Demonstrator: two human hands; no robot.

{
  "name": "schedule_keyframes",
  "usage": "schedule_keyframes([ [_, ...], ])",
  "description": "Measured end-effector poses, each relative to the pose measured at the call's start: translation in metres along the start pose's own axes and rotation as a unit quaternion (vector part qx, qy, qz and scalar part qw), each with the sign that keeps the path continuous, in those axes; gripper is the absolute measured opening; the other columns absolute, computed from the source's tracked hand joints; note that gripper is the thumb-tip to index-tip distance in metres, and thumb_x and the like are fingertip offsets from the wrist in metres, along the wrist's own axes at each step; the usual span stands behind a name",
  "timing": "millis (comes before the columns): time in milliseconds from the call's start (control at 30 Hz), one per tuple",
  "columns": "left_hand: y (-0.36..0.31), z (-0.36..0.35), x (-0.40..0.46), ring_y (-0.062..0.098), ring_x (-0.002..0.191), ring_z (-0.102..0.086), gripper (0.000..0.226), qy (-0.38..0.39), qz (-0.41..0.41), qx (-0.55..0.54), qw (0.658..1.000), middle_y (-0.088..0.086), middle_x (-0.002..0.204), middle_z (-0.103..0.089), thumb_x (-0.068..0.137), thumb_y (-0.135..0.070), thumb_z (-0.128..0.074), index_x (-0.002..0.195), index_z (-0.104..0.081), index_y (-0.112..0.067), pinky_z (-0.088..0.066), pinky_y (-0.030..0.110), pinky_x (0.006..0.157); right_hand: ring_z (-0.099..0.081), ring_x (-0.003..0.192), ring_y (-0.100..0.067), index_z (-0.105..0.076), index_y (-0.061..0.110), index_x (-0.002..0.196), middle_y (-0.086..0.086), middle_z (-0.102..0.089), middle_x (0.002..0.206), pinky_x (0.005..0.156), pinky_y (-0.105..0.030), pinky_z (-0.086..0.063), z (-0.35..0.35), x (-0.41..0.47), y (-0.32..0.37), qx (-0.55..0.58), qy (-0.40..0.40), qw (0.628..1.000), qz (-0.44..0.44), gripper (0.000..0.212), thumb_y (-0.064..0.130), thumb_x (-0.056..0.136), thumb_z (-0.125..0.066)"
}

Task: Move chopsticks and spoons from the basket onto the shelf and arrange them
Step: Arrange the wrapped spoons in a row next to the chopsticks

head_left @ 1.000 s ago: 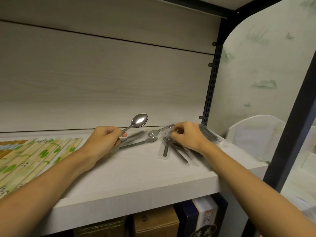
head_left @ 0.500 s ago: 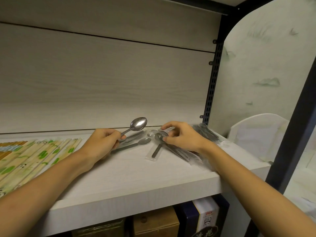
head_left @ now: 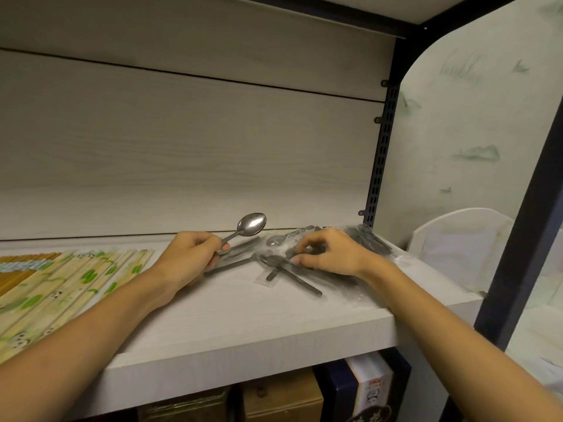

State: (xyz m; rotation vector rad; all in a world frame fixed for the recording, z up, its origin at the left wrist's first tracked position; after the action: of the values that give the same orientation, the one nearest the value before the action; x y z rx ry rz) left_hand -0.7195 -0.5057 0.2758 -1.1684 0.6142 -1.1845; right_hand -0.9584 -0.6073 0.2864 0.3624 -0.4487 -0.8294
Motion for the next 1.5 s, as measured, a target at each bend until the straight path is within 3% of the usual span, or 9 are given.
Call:
schedule_keyframes([
  [167,0.0,0.0,0.001,0.012,0.042,-0.024,0.025,0.002,-0.007,-0.002,1.0,0.007,0.061,-0.041,0.088,-0.018,-0.052,0.089,-0.069,0.001,-0.017,0.021,0.043,-0.061,0.086,-0.002,-0.072,0.029,0.103,0.008,-0.071,0.1,0.071,-0.007,-0.046,0.014,-0.015,0.005,0.017,-0.022,1.0,0.001,0.02,0.024,0.085,-0.062],
  [367,-0.002,-0.004,0.001,0.011,0.042,-0.028,0.026,0.006,-0.011,0.006,1.0,0.003,0.058,-0.044,0.09,-0.019,-0.051,0.088,-0.072,-0.005,-0.02,0.022,0.045,-0.057,0.108,-0.012,-0.075,0.034,0.095,0.011,-0.064,0.112,0.102,-0.038,-0.042,0.008,-0.023,0.006,-0.054,0.052,0.997,0.035,0.02,0.047,0.081,-0.07],
  [533,-0.001,-0.005,0.001,0.013,0.044,-0.028,0.03,0.008,-0.016,0.028,0.999,0.007,0.06,-0.043,0.088,-0.021,-0.05,0.09,-0.069,0.002,-0.02,0.024,0.046,-0.058,0.104,-0.013,-0.067,0.049,0.098,0.006,-0.063,0.11,0.103,-0.046,-0.038,0.001,-0.02,0.007,-0.1,0.08,0.991,0.028,0.058,0.089,0.066,-0.039],
  [700,-0.003,-0.004,-0.002,0.01,0.04,-0.029,0.027,0.011,-0.014,0.013,1.0,-0.005,0.048,-0.046,0.091,-0.017,-0.049,0.084,-0.073,-0.007,-0.022,0.023,0.044,-0.046,0.125,-0.01,-0.06,0.04,0.123,0.021,-0.055,0.13,0.109,-0.05,-0.028,0.001,-0.015,0.02,-0.115,0.018,0.992,0.046,0.044,0.031,0.082,-0.048],
  [900,-0.004,-0.001,-0.003,0.01,0.041,-0.031,0.028,0.002,-0.016,0.011,1.0,-0.001,0.053,-0.046,0.091,-0.017,-0.048,0.083,-0.074,-0.013,-0.024,0.022,0.044,-0.05,0.112,-0.014,-0.066,0.037,0.116,0.01,-0.062,0.112,0.091,-0.042,-0.028,-0.021,-0.006,0.034,-0.199,0.064,0.973,0.096,0.029,0.022,0.096,-0.052],
  [1067,-0.003,0.002,-0.003,0.012,0.044,-0.031,0.027,-0.005,-0.017,0.0,1.0,0.001,0.055,-0.047,0.091,-0.016,-0.048,0.086,-0.072,-0.005,-0.022,0.023,0.045,-0.057,0.103,-0.017,-0.072,0.027,0.096,0.005,-0.064,0.105,0.097,-0.047,-0.042,-0.017,0.007,0.035,-0.128,0.002,0.987,0.1,0.011,0.022,0.09,-0.064],
  [1200,-0.004,0.003,-0.001,0.01,0.041,-0.032,0.025,-0.018,-0.012,-0.044,0.999,-0.003,0.054,-0.053,0.094,-0.015,-0.045,0.094,-0.069,-0.01,-0.021,0.019,0.04,-0.059,0.08,-0.007,-0.075,0.015,0.095,0.004,-0.066,0.087,0.074,-0.014,-0.046,-0.002,0.013,0.048,-0.016,-0.065,0.992,0.102,0.011,0.019,0.087,-0.07],
  [1267,-0.005,0.004,-0.001,0.011,0.04,-0.034,0.025,-0.021,-0.008,-0.068,0.997,-0.001,0.063,-0.06,0.097,-0.014,-0.043,0.098,-0.067,-0.013,-0.022,0.019,0.039,-0.055,0.066,0.001,-0.075,0.012,0.094,0.005,-0.067,0.076,0.06,-0.011,-0.042,0.004,0.018,0.053,0.044,-0.104,0.989,0.092,0.011,0.019,0.088,-0.069],
  [1500,-0.001,0.007,0.005,0.01,0.053,-0.047,0.022,-0.039,0.0,-0.093,0.995,-0.004,0.082,-0.07,0.101,-0.015,-0.043,0.11,-0.062,-0.013,-0.032,0.021,0.043,-0.067,0.07,-0.017,-0.066,0.013,0.083,-0.009,-0.069,0.077,0.066,-0.024,-0.055,0.018,0.044,0.059,0.315,-0.312,0.896,0.012,0.007,0.018,0.087,-0.068],
])
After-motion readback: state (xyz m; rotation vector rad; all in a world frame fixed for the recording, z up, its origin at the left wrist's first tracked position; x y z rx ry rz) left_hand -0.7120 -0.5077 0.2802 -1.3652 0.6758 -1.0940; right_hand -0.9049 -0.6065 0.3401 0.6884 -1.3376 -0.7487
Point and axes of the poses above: each hand's wrist, its own x-axis towards the middle knuckle, its own z-axis out of the back of the hand, y = z × x, the point moved 4 cm from there along x, towards the middle knuckle
